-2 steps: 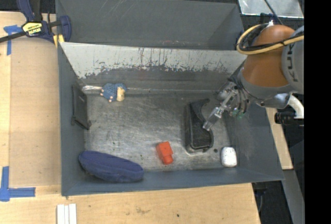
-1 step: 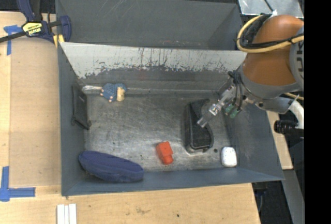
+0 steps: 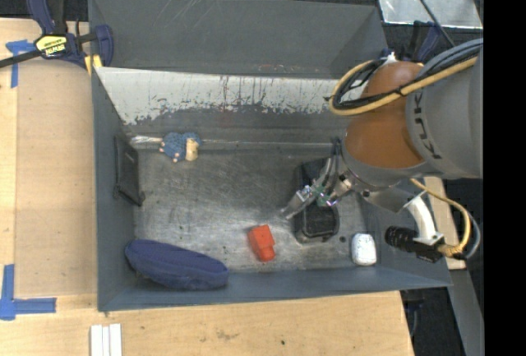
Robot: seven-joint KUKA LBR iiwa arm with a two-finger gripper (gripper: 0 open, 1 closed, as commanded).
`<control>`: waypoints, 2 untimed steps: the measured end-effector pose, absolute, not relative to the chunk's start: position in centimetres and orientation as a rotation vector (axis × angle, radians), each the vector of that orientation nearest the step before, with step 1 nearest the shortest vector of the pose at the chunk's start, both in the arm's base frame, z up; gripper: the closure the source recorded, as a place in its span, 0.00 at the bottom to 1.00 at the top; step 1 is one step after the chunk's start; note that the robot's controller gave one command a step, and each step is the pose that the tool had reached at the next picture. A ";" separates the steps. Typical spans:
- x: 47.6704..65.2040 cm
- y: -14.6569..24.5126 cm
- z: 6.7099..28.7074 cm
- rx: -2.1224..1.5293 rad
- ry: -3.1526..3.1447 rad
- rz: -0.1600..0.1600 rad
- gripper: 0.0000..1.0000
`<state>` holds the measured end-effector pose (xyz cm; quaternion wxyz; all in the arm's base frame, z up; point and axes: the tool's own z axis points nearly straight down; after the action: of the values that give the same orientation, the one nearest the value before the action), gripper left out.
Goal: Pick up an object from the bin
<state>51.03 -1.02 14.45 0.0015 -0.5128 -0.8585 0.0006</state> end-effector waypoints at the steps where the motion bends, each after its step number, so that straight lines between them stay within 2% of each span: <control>1: 53.6 -4.1 8.6 -1.723 -2.628 -0.006 0.00; 2: 53.5 -3.9 8.8 -1.717 -2.631 -0.006 1.00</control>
Offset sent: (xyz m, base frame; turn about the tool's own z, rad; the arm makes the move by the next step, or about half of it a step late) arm 0.0234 -0.0303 -0.0593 0.0835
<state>53.54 -3.95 8.79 -0.0001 -0.5464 -0.8375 -0.0018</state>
